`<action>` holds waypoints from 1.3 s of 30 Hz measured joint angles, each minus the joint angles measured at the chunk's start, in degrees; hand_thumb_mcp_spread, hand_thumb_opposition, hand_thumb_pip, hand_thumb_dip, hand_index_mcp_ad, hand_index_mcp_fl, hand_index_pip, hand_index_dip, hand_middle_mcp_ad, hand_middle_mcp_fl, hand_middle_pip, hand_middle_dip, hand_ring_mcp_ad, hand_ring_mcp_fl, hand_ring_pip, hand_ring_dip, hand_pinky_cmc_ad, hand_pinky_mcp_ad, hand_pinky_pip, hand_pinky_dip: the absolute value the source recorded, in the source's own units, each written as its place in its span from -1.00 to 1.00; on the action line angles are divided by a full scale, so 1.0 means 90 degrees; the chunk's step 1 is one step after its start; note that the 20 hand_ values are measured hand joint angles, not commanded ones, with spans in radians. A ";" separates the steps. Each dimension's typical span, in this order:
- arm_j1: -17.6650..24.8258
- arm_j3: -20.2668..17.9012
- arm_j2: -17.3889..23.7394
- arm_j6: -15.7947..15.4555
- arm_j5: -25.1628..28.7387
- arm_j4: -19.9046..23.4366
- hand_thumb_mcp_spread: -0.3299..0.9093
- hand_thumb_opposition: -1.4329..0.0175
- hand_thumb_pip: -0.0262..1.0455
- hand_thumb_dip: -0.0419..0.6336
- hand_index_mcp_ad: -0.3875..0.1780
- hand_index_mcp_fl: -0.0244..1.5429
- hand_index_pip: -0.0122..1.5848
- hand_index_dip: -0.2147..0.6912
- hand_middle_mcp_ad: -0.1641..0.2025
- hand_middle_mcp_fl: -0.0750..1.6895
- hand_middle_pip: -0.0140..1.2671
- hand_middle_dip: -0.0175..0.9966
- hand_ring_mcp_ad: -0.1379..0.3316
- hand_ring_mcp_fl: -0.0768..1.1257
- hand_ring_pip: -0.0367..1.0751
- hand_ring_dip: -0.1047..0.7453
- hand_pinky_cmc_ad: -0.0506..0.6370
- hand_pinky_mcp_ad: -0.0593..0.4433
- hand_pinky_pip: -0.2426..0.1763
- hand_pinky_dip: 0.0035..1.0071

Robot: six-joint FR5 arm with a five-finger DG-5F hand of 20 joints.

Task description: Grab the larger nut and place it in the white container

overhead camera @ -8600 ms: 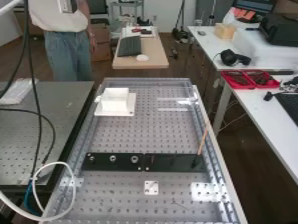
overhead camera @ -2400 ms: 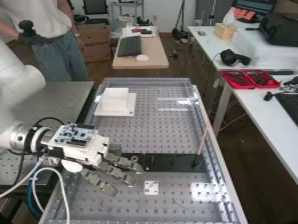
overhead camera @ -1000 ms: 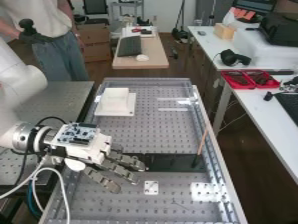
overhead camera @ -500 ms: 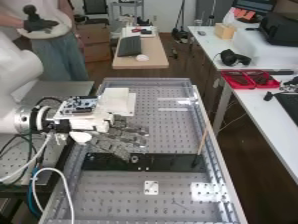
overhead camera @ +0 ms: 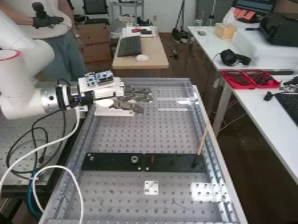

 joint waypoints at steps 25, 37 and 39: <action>0.0454 0.0061 0.0065 -0.0081 -0.0436 -0.0717 0.08 -0.24 0.52 -0.30 -0.25 -0.90 0.93 -0.53 0.34 -0.91 -0.77 -0.59 0.20 -0.88 -0.63 -0.46 0.17 0.47 -0.34 0.39; 0.0467 0.0001 0.0366 0.0084 0.0328 -0.0709 0.07 -0.24 0.53 -0.27 -0.25 -0.95 0.81 -0.73 0.31 -0.91 -0.77 -0.59 0.20 -0.88 -0.62 -0.46 0.16 0.48 -0.34 0.47; 0.0405 -0.0009 0.0540 0.0283 0.0705 -0.0618 0.06 -0.24 0.53 -0.27 -0.25 -0.95 0.81 -0.72 0.34 -0.91 -0.77 -0.60 0.20 -0.88 -0.62 -0.46 0.16 0.48 -0.34 0.48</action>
